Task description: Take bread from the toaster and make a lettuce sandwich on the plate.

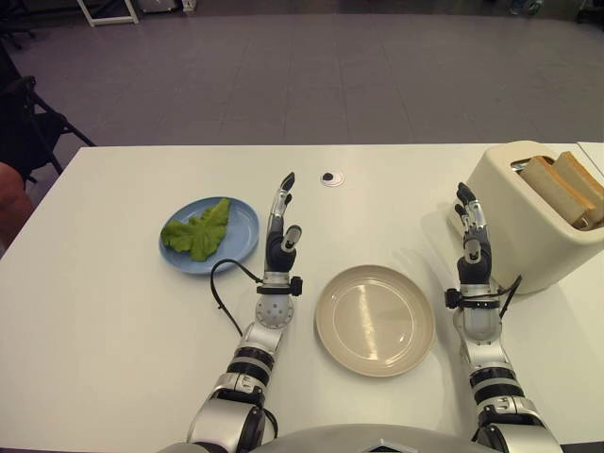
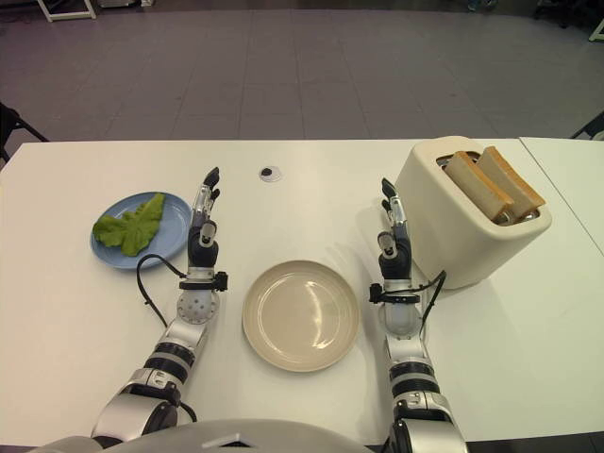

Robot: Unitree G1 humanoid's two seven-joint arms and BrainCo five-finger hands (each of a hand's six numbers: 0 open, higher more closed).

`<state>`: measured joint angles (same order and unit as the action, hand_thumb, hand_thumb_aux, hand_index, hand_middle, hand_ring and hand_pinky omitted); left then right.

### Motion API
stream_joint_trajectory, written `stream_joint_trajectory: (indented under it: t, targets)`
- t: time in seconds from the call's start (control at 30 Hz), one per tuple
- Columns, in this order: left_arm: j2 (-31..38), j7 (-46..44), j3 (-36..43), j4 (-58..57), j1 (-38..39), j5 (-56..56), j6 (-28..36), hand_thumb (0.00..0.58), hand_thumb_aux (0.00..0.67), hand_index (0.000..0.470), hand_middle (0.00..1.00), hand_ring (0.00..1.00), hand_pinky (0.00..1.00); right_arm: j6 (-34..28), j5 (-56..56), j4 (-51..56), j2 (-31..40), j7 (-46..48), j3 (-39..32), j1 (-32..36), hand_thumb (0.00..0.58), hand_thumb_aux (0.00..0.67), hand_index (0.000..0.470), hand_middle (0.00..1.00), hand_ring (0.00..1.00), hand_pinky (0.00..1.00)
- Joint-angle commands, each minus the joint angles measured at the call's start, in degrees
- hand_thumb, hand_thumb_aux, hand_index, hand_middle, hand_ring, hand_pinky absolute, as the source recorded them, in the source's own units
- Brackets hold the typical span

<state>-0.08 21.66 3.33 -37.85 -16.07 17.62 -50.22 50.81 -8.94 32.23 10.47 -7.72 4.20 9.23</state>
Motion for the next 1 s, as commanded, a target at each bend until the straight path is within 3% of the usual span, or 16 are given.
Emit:
stream_joint_trajectory:
  t: [0.03, 0.23, 0.33, 0.4, 0.5, 0.57, 0.63, 0.77, 1.0]
  targets:
    - [0.06, -0.88, 0.08, -0.82, 0.25, -0.59, 1.34, 0.0, 0.0, 0.0, 0.0, 0.0, 0.0, -0.49, 0.2, 0.18, -0.31, 1.07, -0.8, -1.33, 0.0, 0.0, 0.0, 0.0, 0.0, 0.0]
    - [-0.31, -2.42, -0.04, -0.95, 0.23, -2.06, 1.81, 0.0, 0.0, 0.0, 0.0, 0.0, 0.0, 0.27, -0.82, -0.6, -0.02, 0.73, -0.24, -1.44, 0.0, 0.0, 0.0, 0.0, 0.0, 0.0]
    - [-0.29, -2.43, -0.52, -1.28, 0.15, -2.59, 1.97, 0.0, 0.0, 0.0, 0.0, 0.0, 0.0, 0.32, -3.21, -13.32, 2.55, -1.8, 4.51, -3.01, 0.0, 0.0, 0.0, 0.0, 0.0, 0.0]
    - [-0.15, -2.29, -0.59, -1.43, 0.08, -2.64, 2.01, 0.0, 0.0, 0.0, 0.0, 0.0, 0.0, -3.76, -6.25, -21.85, 6.35, -3.54, 10.56, -3.68, 0.0, 0.0, 0.0, 0.0, 0.0, 0.0]
    - [-0.05, -1.75, -0.64, -1.31, 0.16, -2.35, 2.03, 0.0, 0.0, 0.0, 0.0, 0.0, 0.0, -15.92, -10.29, -30.75, 14.63, -5.75, 23.4, -4.07, 0.0, 0.0, 0.0, 0.0, 0.0, 0.0]
    - [-0.09, -1.63, -0.64, -1.32, 0.12, -2.29, 2.07, 0.0, 0.0, 0.0, 0.0, 0.0, 0.0, -23.62, -13.82, -29.74, 21.1, -6.84, 29.69, -4.27, 0.0, 0.0, 0.0, 0.0, 0.0, 0.0]
    - [-0.13, -1.55, -0.54, -1.29, 0.2, -2.18, 2.06, 0.0, 0.0, 0.0, 0.0, 0.0, 0.0, -28.79, -17.56, -24.64, 26.87, -7.56, 31.69, -4.84, 0.0, 0.0, 0.0, 0.0, 0.0, 0.0]
    - [-0.17, -1.36, -0.24, -1.33, 0.26, -1.75, 2.02, 0.0, 0.0, 0.0, 0.0, 0.0, 0.0, -32.47, -25.24, -11.81, 34.66, -8.03, 24.55, -5.77, 0.0, 0.0, 0.0, 0.0, 0.0, 0.0]
    - [0.14, -0.84, 0.16, -0.57, 0.68, -0.83, 1.83, 0.0, 0.0, 0.0, 0.0, 0.0, 0.0, -34.68, -29.88, 1.67, 39.39, -8.63, 11.75, -1.02, 0.0, 0.0, 0.0, 0.0, 0.0, 0.0]
